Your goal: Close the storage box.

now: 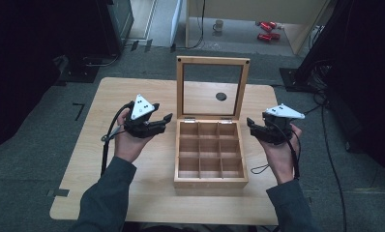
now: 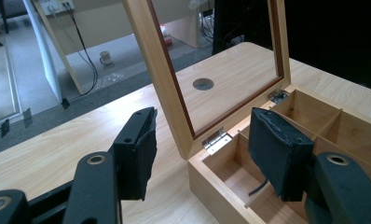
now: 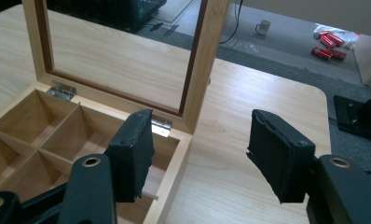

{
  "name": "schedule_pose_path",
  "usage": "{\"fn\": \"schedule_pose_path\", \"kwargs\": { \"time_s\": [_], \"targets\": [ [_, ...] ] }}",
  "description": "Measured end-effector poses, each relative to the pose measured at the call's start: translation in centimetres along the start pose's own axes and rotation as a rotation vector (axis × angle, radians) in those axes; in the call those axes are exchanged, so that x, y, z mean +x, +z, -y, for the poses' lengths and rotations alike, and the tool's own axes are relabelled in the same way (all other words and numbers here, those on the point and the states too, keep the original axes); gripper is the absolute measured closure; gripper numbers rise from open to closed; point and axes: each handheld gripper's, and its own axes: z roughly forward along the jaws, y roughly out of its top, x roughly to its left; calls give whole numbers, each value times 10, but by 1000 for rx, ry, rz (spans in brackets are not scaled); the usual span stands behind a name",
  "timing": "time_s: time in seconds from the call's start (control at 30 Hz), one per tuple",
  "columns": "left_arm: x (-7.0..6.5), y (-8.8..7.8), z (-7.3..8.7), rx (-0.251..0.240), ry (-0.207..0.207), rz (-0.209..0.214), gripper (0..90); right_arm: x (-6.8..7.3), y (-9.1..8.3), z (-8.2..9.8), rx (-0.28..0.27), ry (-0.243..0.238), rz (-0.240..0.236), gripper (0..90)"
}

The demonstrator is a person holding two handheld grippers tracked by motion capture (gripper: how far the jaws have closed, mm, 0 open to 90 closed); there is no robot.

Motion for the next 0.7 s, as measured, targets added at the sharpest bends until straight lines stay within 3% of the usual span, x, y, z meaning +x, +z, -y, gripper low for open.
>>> {"fn": "schedule_pose_path", "kwargs": {
  "time_s": [0.4, 0.57, 0.63, 0.7],
  "targets": [
    [8, 20, -17, 5, -25, 2, 442, 0, 14, -15, -10, -12, -15, 415],
    [13, 25, -21, 8, -32, -2, 445, -6, 19, -27, -21, -15, -7, 423],
    [16, 26, -22, 5, -40, -3, 446, -8, 20, -33, -25, -2, -10, 427],
    [20, 29, -24, 6, -44, -9, 446, -12, 21, -38, -41, 34, -47, 451]
  ]
}}
